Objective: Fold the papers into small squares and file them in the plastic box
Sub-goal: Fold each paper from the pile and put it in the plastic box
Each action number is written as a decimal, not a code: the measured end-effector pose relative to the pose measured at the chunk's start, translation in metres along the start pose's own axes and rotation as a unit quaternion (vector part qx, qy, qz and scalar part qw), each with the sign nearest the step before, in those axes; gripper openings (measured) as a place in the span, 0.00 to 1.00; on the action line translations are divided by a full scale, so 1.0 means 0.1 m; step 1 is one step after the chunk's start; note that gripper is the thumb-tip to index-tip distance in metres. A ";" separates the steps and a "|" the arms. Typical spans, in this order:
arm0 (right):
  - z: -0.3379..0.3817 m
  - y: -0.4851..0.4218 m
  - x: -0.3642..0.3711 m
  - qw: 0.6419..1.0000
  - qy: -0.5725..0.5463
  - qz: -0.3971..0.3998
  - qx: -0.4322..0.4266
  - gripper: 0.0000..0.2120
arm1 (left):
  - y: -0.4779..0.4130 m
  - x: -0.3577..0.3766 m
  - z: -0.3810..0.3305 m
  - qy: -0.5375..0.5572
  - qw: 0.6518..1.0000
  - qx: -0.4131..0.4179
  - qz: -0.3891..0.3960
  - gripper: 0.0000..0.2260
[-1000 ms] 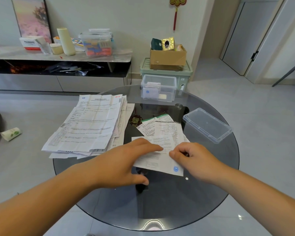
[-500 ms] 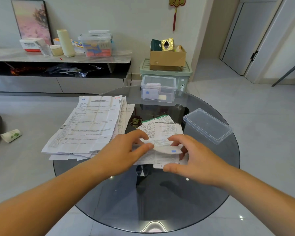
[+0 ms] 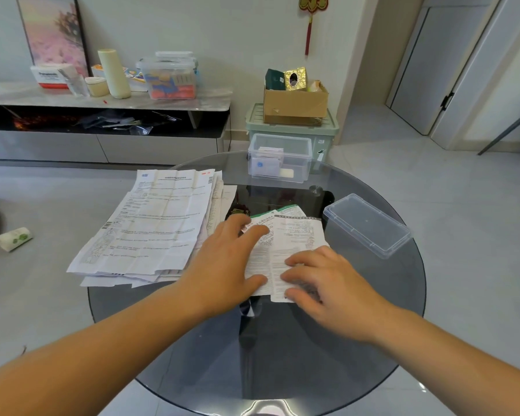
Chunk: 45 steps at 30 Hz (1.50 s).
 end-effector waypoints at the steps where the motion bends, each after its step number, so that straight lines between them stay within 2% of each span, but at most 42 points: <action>1: -0.01 0.00 0.00 1.000 0.005 0.007 0.000 0.21 | 0.01 -0.01 -0.03 -0.029 0.999 0.017 -0.003 0.30; 4: 0.00 0.00 0.00 1.000 0.020 0.023 0.001 0.19 | 0.06 0.04 -0.12 -0.057 0.995 0.074 0.038 0.21; 9: 0.02 0.03 0.02 0.999 0.036 0.029 0.004 0.28 | 0.12 0.13 -0.16 -0.067 0.985 0.109 0.115 0.24; 13: 0.05 0.05 0.00 0.999 0.034 0.029 0.005 0.29 | 0.10 0.11 -0.07 -0.048 0.989 0.089 0.106 0.21; 15: 0.05 0.07 -0.02 0.999 0.030 0.035 0.010 0.30 | 0.09 0.12 -0.03 -0.034 0.992 0.067 0.105 0.24; 19: 0.11 0.11 -0.06 0.999 0.022 0.040 0.005 0.29 | 0.04 0.13 -0.01 -0.009 0.989 0.031 0.144 0.31; 22: 0.14 0.13 -0.05 0.998 0.038 0.046 0.000 0.24 | 0.00 0.13 -0.07 -0.018 0.985 0.009 0.172 0.30; 25: 0.17 0.15 -0.05 0.998 0.038 0.041 -0.006 0.25 | -0.02 0.14 -0.09 0.000 0.981 -0.018 0.194 0.28; 27: 0.18 0.16 -0.07 0.998 0.032 0.044 -0.006 0.27 | -0.04 0.16 -0.06 0.033 0.978 -0.044 0.199 0.24; 30: 0.20 0.20 -0.08 0.998 0.025 0.064 -0.001 0.34 | -0.04 0.23 0.05 0.151 0.960 -0.109 0.208 0.14; 31: 0.19 0.22 -0.08 0.997 0.019 0.068 0.001 0.36 | -0.02 0.26 0.07 0.197 0.947 -0.127 0.219 0.13; 34: 0.26 0.29 -0.11 0.998 -0.001 0.053 -0.027 0.38 | 0.10 0.28 0.03 0.287 0.912 -0.147 0.254 0.19; 37: 0.29 0.32 -0.09 0.998 -0.005 0.043 -0.044 0.34 | 0.23 0.24 -0.13 0.313 0.894 -0.108 0.301 0.22; 39: 0.25 0.33 -0.07 0.999 -0.011 0.035 -0.033 0.28 | 0.29 0.21 -0.19 0.296 0.899 -0.084 0.313 0.19; 45: 0.05 0.26 -0.14 0.995 -0.089 -0.020 0.041 0.08 | 0.25 0.15 -0.18 0.143 0.965 -0.035 0.216 0.14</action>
Point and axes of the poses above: each hand's wrist, its own y-axis away from the middle knuckle, its own x-axis out of the palm, z = x × y, the point moved 10 cm from there along -y, towards the middle knuckle, and after that the axes turned 14 degrees about -y, right-handed, at the moved point
